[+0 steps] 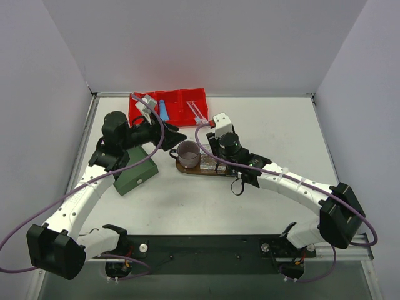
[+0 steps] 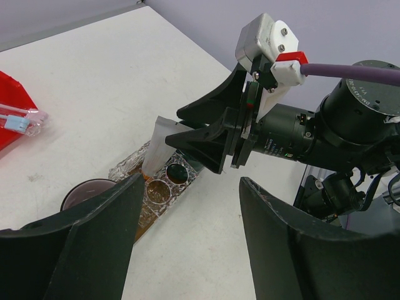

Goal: Prepare toiletry sets of a toothbrush and toothpaste on the tray

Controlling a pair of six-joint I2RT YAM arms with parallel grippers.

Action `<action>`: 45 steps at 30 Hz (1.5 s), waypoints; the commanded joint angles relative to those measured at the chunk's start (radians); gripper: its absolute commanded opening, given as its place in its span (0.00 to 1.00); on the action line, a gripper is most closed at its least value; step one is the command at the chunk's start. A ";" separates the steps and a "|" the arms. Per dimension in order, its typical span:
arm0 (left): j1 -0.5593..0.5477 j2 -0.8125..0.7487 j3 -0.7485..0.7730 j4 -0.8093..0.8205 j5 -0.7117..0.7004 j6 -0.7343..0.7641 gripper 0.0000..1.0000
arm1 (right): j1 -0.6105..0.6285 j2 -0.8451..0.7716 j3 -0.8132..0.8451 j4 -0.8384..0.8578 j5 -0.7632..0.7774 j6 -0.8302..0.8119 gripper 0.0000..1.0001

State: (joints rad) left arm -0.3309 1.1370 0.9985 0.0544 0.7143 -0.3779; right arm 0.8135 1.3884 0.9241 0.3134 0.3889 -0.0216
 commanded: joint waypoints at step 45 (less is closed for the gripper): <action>-0.036 1.236 1.512 -1.053 -1.039 0.205 0.44 | -0.224 -0.643 -0.033 -0.402 -0.416 0.207 0.63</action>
State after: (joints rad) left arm -0.3931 2.2936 2.3836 -0.8524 -0.2810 -0.1421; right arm 0.5995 0.7681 0.9089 -0.0921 0.0063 0.1833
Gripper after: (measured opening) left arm 0.443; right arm 0.636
